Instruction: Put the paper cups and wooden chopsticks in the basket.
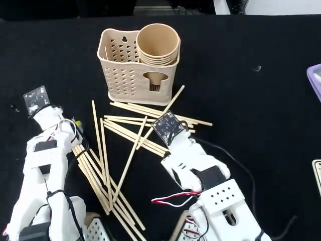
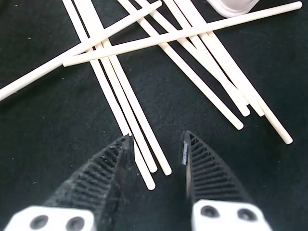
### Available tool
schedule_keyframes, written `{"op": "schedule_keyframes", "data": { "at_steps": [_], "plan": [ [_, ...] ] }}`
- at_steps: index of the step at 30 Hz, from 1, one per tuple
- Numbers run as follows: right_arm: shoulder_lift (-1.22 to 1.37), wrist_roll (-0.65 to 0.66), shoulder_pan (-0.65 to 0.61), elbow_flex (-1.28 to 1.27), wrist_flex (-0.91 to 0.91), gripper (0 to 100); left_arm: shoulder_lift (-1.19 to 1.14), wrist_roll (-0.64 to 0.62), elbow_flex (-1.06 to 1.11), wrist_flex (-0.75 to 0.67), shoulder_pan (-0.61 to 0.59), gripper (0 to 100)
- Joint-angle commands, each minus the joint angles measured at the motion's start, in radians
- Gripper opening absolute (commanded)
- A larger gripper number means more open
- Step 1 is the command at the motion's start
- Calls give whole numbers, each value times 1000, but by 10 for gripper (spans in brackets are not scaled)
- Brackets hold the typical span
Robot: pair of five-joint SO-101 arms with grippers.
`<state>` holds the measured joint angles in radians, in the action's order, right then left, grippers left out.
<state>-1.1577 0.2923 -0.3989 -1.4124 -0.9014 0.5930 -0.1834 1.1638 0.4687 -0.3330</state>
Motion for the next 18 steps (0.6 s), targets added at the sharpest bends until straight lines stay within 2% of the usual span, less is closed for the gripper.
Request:
{"op": "schedule_keyframes", "data": {
  "at_steps": [1,5,12,18],
  "plan": [
    [-22,2,-9,28,-6,170,-75,-8,-150,12,-7,209],
    [-22,2,-8,28,-8,170,-270,-8,-315,72,-45,209],
    [-22,2,-8,28,-8,170,-439,0,-607,416,-50,209],
    [-22,2,-8,28,-8,170,-453,38,-650,433,-101,209]
  ]
}}
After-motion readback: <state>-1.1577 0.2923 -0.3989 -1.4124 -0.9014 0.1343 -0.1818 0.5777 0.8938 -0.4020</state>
